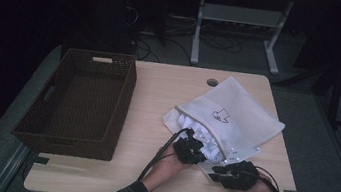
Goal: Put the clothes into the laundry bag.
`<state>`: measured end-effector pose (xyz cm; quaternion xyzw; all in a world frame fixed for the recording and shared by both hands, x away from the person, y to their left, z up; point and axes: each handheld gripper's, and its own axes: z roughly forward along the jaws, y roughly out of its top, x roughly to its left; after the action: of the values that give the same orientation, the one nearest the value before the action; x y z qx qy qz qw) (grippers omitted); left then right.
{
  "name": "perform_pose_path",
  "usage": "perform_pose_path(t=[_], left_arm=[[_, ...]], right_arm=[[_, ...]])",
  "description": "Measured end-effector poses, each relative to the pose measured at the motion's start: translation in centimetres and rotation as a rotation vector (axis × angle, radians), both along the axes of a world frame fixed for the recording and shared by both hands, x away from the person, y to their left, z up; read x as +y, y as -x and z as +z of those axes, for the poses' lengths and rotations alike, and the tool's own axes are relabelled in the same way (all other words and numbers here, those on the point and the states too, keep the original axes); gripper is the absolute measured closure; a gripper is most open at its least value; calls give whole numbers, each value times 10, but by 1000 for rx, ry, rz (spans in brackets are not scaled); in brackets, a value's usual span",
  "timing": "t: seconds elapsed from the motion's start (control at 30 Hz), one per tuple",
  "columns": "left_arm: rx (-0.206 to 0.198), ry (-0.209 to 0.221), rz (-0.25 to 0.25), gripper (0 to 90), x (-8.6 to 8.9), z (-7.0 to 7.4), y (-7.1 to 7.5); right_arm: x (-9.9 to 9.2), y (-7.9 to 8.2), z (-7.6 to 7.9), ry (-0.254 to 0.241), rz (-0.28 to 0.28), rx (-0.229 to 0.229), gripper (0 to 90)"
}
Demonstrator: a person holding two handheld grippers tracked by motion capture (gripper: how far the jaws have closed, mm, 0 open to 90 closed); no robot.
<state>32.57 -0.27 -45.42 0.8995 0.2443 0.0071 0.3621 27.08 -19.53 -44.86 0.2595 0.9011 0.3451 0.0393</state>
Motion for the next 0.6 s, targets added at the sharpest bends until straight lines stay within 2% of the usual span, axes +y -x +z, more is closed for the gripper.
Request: perform_pose_path(t=[0.07,0.13,0.3,0.43,0.6], left_arm=[[-4,1,-3,897,-2,2,-1],[-8,-1,-2,897,-5,4,-2],[-20,6,11,898,-11,8,-7],[-35,14,33,898,-15,12,-14],[-29,25,64,898,-21,12,-26]], right_arm=[[3,-3,-6,36,-12,14,838],[5,-2,-10,74,-18,12,885],[6,0,-11,85,-27,-4,895],[6,0,-11,79,-30,5,896],[7,1,-10,90,-24,-6,896]])
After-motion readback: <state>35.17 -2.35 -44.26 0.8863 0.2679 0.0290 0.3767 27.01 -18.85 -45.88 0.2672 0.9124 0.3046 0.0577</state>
